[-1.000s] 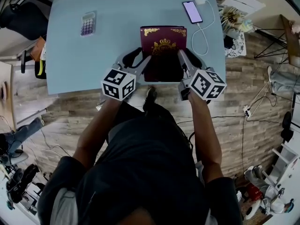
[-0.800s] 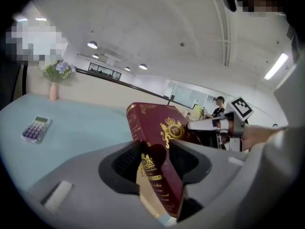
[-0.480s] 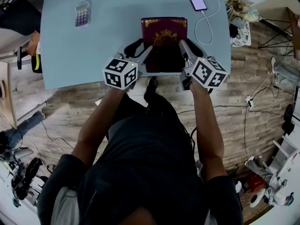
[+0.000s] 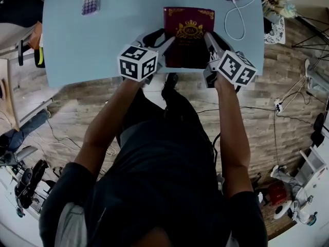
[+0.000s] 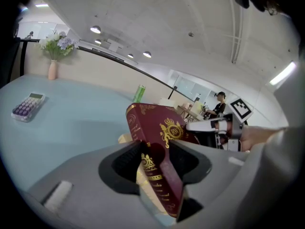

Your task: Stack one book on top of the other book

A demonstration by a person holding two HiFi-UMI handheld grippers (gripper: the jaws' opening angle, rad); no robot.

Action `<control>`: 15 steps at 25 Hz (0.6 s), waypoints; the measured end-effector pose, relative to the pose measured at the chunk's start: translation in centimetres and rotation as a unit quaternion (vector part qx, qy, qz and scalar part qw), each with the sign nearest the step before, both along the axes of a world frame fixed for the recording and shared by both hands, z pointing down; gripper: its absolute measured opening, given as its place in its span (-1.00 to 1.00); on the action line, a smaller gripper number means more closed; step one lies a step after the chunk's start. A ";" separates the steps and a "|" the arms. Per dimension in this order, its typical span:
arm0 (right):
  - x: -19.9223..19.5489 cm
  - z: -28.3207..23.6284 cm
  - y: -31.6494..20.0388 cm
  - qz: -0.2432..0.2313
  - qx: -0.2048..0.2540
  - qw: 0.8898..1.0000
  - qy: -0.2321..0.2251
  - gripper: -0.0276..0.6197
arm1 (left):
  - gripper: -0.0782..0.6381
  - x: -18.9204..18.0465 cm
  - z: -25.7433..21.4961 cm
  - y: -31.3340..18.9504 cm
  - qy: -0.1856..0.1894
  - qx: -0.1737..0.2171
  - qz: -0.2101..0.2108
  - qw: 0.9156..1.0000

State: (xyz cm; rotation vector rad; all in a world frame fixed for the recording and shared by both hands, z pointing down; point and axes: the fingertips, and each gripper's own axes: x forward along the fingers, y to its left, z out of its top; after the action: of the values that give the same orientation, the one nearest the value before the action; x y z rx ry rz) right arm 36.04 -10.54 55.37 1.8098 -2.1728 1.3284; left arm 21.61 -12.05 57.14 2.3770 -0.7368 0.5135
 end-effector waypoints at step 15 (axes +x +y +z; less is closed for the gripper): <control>0.1 3.9 -1.2 0.007 -0.027 1.000 -0.004 -0.66 | -0.15 0.4 3.7 -0.7 -0.027 -0.039 0.048 0.998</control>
State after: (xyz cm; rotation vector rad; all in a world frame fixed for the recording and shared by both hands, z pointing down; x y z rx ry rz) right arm 36.17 -11.72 59.31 1.8069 -2.1105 1.3840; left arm 22.02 -12.73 60.83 2.3431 -0.6160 0.6371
